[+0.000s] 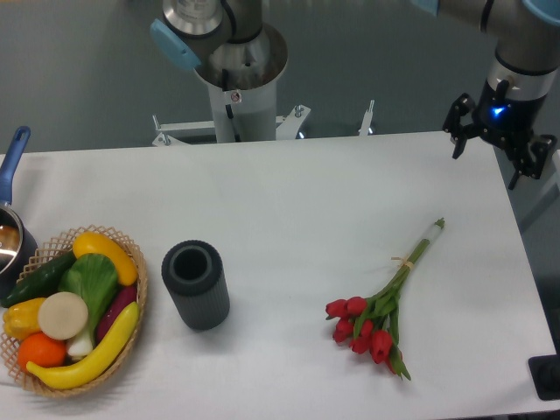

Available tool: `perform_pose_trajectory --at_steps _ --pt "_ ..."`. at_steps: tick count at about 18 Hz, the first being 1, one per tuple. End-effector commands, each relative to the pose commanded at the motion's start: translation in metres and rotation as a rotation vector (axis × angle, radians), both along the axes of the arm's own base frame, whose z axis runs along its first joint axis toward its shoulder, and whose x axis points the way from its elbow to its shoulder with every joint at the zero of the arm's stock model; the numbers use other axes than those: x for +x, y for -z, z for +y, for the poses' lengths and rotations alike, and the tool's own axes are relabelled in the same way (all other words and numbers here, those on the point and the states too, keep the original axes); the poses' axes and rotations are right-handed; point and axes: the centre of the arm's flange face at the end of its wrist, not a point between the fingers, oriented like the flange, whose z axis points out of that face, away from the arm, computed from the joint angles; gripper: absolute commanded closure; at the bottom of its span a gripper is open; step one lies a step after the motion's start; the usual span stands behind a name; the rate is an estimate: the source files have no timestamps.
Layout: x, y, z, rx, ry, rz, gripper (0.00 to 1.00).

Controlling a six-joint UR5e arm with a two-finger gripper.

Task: Pick up the flowers from the table
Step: 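Move the open gripper down over the tulip stems near the band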

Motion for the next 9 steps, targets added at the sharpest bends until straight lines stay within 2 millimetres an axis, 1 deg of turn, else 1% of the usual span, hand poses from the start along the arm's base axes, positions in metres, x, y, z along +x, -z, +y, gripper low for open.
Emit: perform_pose_trajectory --at_steps 4,5,7,9 --pt "0.001 0.003 0.007 0.013 0.005 0.008 0.00" --pt "0.002 0.010 0.012 0.018 0.007 0.001 0.00" --pt "0.006 0.028 0.012 0.023 -0.005 0.010 0.00" --pt "0.009 0.047 0.012 0.045 -0.065 0.042 0.00"
